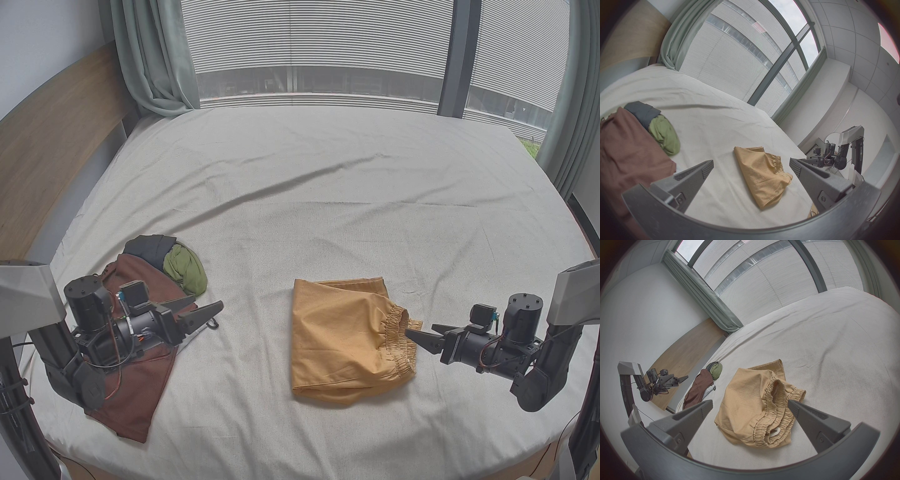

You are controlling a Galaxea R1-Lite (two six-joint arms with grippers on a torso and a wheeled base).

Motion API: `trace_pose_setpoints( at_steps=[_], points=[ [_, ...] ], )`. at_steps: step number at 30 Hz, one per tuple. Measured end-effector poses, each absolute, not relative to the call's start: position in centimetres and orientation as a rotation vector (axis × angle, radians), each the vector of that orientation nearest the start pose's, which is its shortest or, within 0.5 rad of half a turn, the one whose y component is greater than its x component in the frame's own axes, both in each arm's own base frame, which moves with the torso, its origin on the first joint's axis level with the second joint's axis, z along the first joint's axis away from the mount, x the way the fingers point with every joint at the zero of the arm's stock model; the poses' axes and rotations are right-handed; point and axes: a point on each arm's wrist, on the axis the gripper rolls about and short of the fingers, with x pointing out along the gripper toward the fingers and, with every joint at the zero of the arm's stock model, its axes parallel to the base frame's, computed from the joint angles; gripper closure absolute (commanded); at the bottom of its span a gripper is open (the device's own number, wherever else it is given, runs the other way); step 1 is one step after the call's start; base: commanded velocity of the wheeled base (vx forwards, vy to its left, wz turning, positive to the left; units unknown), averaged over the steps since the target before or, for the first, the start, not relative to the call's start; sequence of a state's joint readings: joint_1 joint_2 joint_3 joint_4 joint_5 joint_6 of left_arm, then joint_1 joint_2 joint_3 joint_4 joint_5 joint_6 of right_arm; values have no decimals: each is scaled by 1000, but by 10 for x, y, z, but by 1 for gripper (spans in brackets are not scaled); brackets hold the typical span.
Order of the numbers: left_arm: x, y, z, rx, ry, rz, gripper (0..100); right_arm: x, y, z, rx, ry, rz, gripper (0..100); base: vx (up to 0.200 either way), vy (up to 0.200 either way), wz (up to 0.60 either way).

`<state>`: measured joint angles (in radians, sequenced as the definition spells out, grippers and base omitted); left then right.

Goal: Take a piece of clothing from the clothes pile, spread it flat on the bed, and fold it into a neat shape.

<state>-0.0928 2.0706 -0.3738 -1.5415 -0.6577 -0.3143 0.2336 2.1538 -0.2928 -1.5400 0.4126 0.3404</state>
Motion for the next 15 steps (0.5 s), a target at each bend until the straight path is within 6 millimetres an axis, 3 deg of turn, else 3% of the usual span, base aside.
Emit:
trace_pose_setpoints(
  at_steps=[4, 15],
  points=[
    [283, -26, 69, -298, 249, -710, 0, 273, 75, 29, 354, 434, 583, 0, 0, 0, 0],
    [274, -9, 65, -114, 203, -692, 0, 266, 79, 24, 352, 470, 591, 0, 0, 0, 0]
  ],
)
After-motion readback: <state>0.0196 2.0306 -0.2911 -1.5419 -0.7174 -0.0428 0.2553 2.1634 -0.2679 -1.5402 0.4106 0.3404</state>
